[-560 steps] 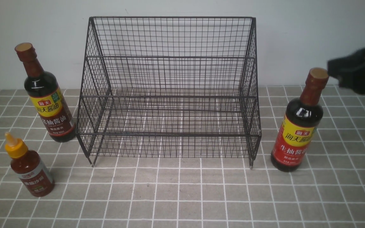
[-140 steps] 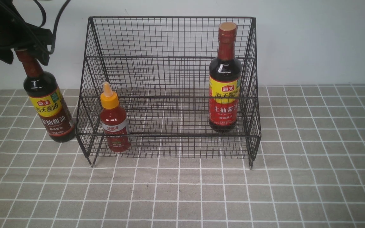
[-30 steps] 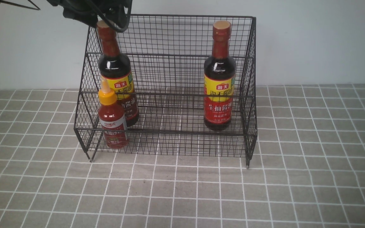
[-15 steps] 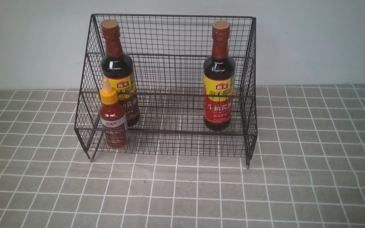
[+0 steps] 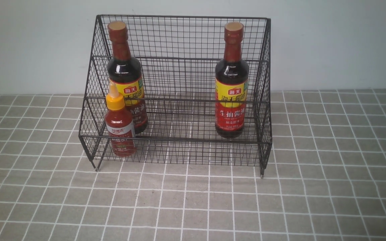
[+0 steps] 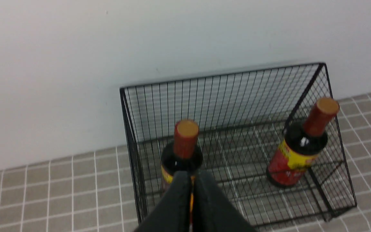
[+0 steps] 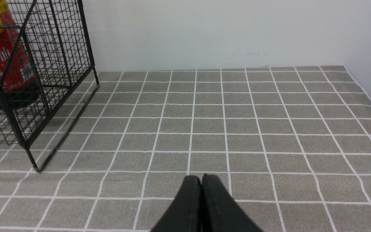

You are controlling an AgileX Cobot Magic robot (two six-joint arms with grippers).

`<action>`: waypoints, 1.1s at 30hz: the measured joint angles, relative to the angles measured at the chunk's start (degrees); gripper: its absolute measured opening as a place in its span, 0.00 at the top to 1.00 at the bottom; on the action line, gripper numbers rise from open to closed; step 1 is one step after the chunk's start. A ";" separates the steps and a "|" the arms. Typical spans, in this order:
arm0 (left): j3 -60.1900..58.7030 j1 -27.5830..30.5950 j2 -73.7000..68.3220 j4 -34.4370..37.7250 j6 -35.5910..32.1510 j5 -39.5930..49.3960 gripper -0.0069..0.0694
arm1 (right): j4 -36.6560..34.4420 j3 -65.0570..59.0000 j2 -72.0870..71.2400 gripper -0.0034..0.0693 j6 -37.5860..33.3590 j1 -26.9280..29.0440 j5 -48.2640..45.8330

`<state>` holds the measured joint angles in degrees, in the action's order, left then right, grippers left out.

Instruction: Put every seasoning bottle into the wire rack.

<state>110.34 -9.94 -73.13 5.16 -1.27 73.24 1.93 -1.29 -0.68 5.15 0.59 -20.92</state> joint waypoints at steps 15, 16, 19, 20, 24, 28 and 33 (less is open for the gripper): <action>-48.65 0.00 43.53 1.75 0.09 -3.12 0.92 | 0.00 0.00 0.00 0.97 0.00 0.00 0.00; -50.47 0.00 45.83 1.75 0.09 -3.12 0.92 | 0.00 0.00 0.00 0.97 -0.01 0.00 0.00; -54.25 0.00 51.47 1.75 0.09 -3.01 0.92 | 0.00 0.00 0.00 0.97 -0.01 0.00 0.00; -55.23 0.00 52.83 1.60 0.02 -2.89 0.92 | 0.00 0.00 0.00 0.97 -0.01 0.00 0.00; -56.66 0.00 58.04 -1.01 -0.26 -2.26 0.92 | 0.00 0.00 0.00 0.97 -0.01 0.00 0.00; -56.66 0.00 60.47 -3.71 -0.26 -2.13 0.92 | 0.00 0.00 0.00 0.97 -0.01 0.00 0.00; -56.74 0.00 60.67 -4.24 0.22 -4.23 0.92 | 0.00 0.00 0.00 0.97 -0.01 0.00 0.00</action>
<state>53.60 -9.94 -12.46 0.92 -1.05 69.01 1.93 -1.29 -0.68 5.14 0.59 -20.92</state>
